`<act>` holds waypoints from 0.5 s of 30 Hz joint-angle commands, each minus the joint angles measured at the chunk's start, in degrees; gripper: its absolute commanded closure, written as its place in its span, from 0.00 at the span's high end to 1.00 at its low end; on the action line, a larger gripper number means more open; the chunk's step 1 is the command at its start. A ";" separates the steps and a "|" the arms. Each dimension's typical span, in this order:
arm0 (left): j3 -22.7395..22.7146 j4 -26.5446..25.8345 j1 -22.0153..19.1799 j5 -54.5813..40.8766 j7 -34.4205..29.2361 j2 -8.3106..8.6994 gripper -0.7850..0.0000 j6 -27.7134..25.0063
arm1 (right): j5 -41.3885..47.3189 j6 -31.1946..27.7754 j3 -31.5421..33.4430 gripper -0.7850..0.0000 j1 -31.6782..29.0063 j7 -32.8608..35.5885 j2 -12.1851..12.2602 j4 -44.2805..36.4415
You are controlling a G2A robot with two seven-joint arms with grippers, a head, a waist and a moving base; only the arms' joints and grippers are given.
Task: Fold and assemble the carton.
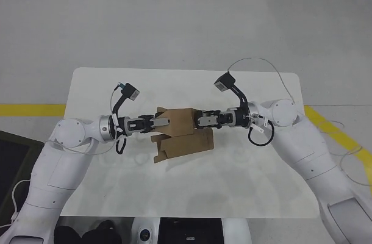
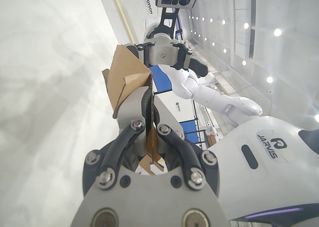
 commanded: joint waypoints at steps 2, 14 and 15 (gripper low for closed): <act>-0.09 -0.29 0.05 -0.51 -0.08 0.02 0.00 0.24 | 1.61 -0.47 -0.17 0.97 -0.09 0.66 -0.39 0.52; -0.69 -0.26 -0.07 -0.52 0.21 0.19 0.00 0.78 | 8.90 -0.31 -0.55 0.56 -0.22 2.98 -2.17 3.05; -0.74 -0.23 -0.07 -0.55 0.15 0.20 0.00 0.78 | 9.45 -0.17 -0.43 0.53 -0.24 3.12 -2.27 3.08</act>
